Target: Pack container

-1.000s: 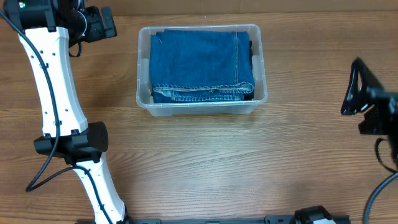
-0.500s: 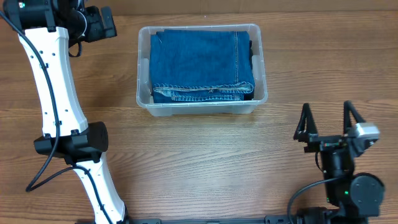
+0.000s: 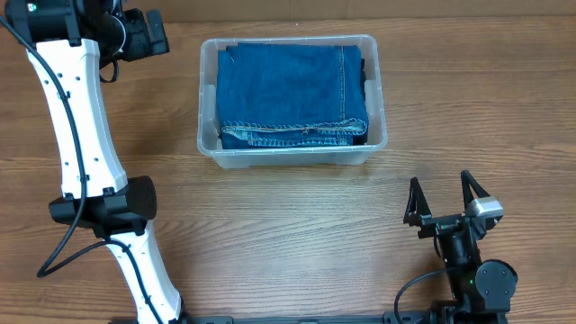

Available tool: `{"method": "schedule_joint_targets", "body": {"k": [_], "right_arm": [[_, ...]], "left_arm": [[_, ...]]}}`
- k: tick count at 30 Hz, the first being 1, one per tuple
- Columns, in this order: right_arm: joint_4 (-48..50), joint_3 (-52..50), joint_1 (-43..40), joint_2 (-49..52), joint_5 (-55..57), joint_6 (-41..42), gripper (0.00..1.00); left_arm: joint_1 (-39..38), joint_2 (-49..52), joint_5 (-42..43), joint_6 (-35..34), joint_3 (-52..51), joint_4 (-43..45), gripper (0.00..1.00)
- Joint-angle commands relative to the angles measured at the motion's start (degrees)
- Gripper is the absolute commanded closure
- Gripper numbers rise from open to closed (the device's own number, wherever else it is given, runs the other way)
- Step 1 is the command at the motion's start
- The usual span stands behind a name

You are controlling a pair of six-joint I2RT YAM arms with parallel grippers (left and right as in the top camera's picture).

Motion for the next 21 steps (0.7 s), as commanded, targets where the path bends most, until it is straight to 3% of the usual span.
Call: {"method": "schedule_joint_targets", "body": {"k": [1, 21], "right_arm": [[-1.95, -0.28, -0.39, -1.18, 1.95, -0.15, 0.00], [-5.01, -2.60, -0.37, -1.01, 4.61, -0.15, 0.00]], "left_arm": [[-0.13, 0.39, 0.20, -0.35, 0.02, 0.00, 0.00], [-0.13, 0.39, 0.20, -0.35, 0.02, 0.00, 0.00]]}}
